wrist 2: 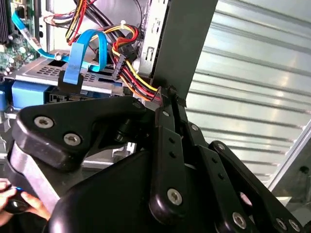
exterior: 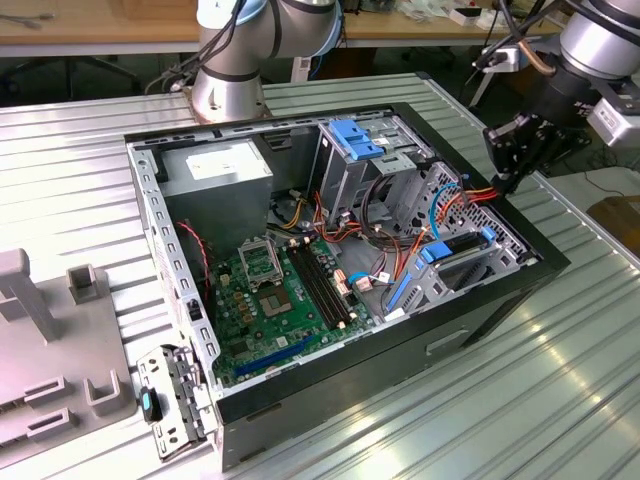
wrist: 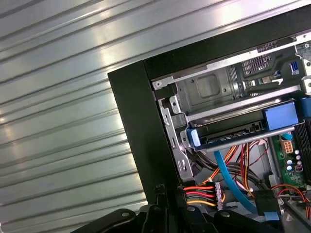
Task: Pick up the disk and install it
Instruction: 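Insert the first disk wire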
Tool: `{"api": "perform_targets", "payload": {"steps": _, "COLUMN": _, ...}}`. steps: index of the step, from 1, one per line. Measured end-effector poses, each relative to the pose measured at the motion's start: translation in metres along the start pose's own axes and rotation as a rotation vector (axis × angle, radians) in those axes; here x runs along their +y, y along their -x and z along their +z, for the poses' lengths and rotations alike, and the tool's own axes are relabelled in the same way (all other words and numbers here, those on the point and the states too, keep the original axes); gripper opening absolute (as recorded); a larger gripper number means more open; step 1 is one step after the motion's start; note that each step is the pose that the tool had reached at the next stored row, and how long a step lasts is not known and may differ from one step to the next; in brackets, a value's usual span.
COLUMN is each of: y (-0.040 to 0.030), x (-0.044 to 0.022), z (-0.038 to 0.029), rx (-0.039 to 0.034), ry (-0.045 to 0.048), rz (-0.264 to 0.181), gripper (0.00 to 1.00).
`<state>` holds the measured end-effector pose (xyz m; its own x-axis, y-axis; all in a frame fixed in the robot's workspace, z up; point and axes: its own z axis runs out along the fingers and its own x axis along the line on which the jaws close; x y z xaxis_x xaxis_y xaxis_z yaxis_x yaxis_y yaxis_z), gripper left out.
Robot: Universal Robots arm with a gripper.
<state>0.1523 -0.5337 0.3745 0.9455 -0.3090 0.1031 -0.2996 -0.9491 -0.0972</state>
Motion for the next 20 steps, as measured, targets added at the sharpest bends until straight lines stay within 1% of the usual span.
{"api": "perform_targets", "payload": {"steps": 2, "y": 0.0000, "x": 0.0000, "z": 0.0000, "rx": 0.0050, "ry": 0.0056, "rz": 0.053, "gripper": 0.17}}
{"api": "perform_targets", "payload": {"steps": 4, "y": 0.0004, "x": 0.0002, "z": 0.0001, "rx": 0.0067, "ry": 0.0074, "rz": 0.072, "gripper": 0.17}}
{"api": "perform_targets", "payload": {"steps": 7, "y": 0.0089, "x": 0.0030, "z": -0.0008, "rx": 0.0070, "ry": 0.0077, "rz": 0.073, "gripper": 0.17}}
{"api": "perform_targets", "payload": {"steps": 8, "y": 0.0105, "x": 0.0035, "z": -0.0009, "rx": 0.0069, "ry": 0.0076, "rz": 0.073, "gripper": 0.17}}
{"api": "perform_targets", "payload": {"steps": 20, "y": 0.0108, "x": 0.0036, "z": -0.0009, "rx": 0.0080, "ry": 0.0090, "rz": 0.083, "gripper": 0.17}}
